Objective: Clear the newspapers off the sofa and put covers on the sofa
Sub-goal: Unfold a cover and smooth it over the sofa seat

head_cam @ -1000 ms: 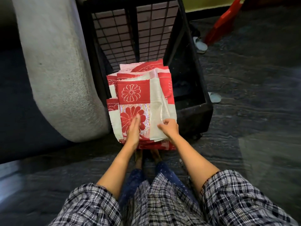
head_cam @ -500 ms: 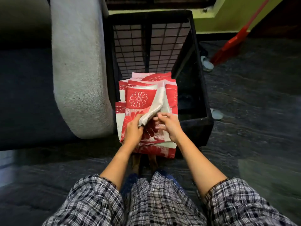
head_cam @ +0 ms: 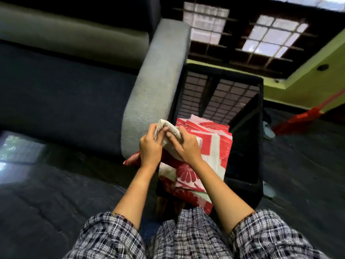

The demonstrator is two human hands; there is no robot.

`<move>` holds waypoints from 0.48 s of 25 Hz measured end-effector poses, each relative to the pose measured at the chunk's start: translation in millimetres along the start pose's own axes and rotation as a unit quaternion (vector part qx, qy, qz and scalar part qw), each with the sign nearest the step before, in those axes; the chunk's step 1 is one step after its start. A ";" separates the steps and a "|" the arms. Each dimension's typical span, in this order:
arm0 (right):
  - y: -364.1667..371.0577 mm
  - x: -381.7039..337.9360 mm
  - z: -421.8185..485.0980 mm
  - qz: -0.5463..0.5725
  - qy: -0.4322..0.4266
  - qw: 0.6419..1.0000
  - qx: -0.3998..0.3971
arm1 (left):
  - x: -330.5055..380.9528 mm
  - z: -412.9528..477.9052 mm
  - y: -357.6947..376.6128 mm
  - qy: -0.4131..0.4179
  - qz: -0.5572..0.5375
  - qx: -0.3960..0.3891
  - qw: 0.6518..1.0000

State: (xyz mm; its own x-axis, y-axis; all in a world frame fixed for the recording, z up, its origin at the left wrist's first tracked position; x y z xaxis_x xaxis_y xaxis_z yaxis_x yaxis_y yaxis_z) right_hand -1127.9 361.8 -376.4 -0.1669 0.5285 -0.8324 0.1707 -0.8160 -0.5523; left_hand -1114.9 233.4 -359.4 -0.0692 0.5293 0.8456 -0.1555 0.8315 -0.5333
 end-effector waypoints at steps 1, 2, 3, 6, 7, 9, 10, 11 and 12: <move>6.0 -23.8 9.5 0.005 -0.036 0.999 -0.012 | 3.1 2.2 -19.3 0.014 0.002 0.035 0.999; 14.7 -46.1 18.5 0.005 -0.065 0.998 -0.025 | 5.7 3.7 -40.1 0.025 -0.002 0.069 0.997; 24.8 -67.7 26.1 0.008 -0.090 0.995 -0.035 | 7.5 4.3 -62.3 0.034 -0.012 0.104 0.994; 59.9 -123.4 42.2 0.044 -0.136 0.989 -0.029 | 8.5 4.9 -129.1 0.060 -0.021 0.181 0.981; 74.3 -142.5 45.4 0.052 -0.152 0.987 -0.029 | 7.7 3.0 -153.3 0.068 -0.014 0.201 0.977; 108.7 -185.6 52.1 0.064 -0.187 0.979 -0.045 | 1.2 -3.3 -207.5 0.080 0.006 0.246 0.966; 127.7 -211.9 54.7 0.069 -0.208 0.974 -0.055 | -5.1 -8.0 -238.0 0.084 0.013 0.272 0.959; 148.5 -241.2 55.8 0.073 -0.230 0.968 -0.064 | -11.9 -14.6 -271.7 0.088 0.016 0.299 0.950; 168.4 -271.2 56.2 0.078 -0.252 0.962 -0.069 | -19.4 -20.3 -305.1 0.091 0.023 0.325 0.941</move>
State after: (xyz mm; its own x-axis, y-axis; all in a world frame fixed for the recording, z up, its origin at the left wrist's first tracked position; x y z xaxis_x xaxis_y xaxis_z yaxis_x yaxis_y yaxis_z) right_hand -1108.4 67.8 -241.1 -0.5720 0.1939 -0.7970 0.3537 -0.8184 -0.4529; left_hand -1046.1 -27.2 -213.6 0.0705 0.6318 0.7719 -0.7306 0.5596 -0.3913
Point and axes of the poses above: each hand's wrist, its own z-axis towards the middle knuckle, its own y-axis out of the palm, x = y × z, the point moved 3 cm from there along z, towards the middle knuckle, and after that the axes turned 6 degrees about -x, right-handed, at the moved point
